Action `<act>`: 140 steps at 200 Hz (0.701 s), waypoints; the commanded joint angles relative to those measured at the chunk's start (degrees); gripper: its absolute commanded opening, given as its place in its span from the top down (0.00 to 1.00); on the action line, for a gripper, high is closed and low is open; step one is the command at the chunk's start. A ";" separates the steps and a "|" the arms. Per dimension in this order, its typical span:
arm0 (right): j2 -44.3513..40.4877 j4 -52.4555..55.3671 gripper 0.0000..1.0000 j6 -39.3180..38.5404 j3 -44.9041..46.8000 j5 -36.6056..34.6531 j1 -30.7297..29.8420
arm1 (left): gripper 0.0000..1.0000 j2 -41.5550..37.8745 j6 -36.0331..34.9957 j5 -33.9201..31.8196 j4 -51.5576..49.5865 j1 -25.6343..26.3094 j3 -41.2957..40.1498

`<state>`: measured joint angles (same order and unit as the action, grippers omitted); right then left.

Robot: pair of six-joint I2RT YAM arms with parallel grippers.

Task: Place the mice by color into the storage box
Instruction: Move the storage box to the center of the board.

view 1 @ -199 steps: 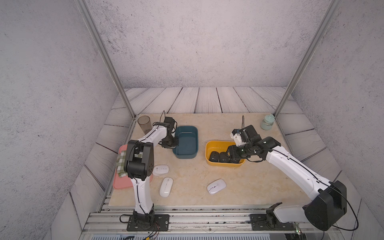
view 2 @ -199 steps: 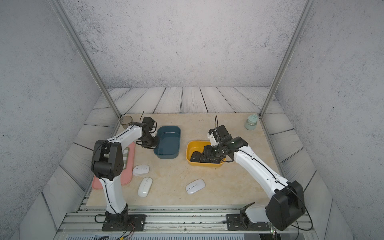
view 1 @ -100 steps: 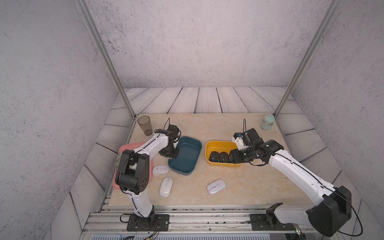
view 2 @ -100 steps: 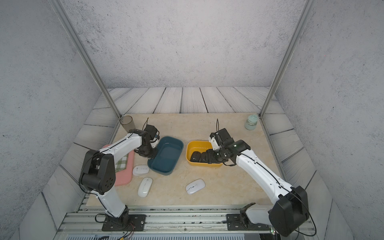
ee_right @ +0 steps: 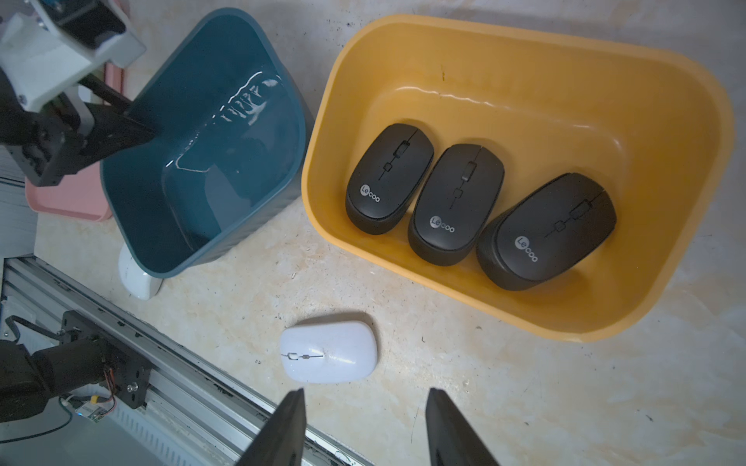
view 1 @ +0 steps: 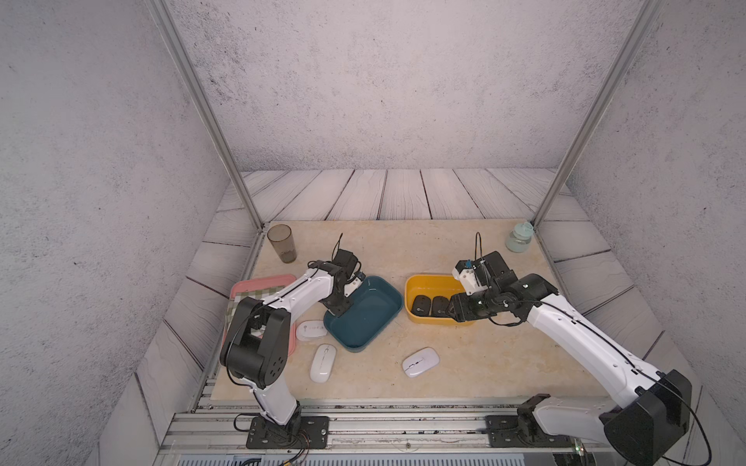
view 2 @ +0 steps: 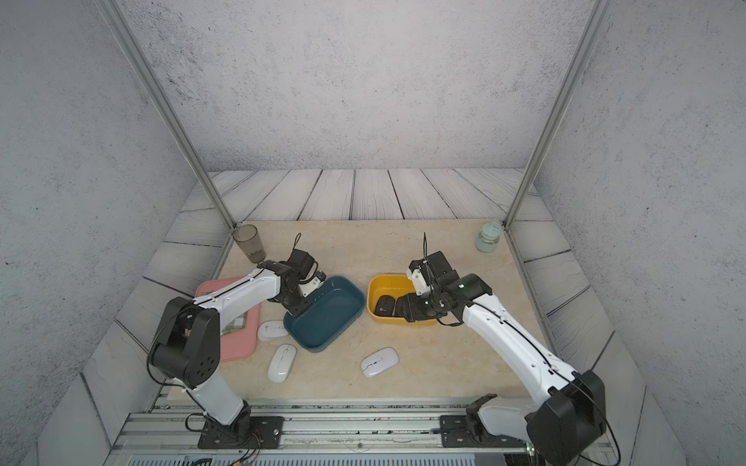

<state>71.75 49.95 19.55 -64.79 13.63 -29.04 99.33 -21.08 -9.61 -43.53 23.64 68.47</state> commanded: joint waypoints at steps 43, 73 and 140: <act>-1.64 -0.92 0.45 0.17 2.43 3.36 -0.23 | 0.31 -8.65 1.92 -3.93 1.01 1.19 4.73; -2.95 -3.05 0.48 -0.18 4.64 8.34 -0.75 | 0.16 -17.97 16.77 -6.26 -1.97 -0.15 5.28; 4.93 -19.48 0.82 7.46 7.75 1.28 -27.14 | 0.14 -33.14 38.22 20.59 -3.94 -18.26 -3.37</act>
<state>71.57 39.72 22.39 -57.41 19.44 -47.53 69.06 8.93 0.82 -45.21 7.97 67.35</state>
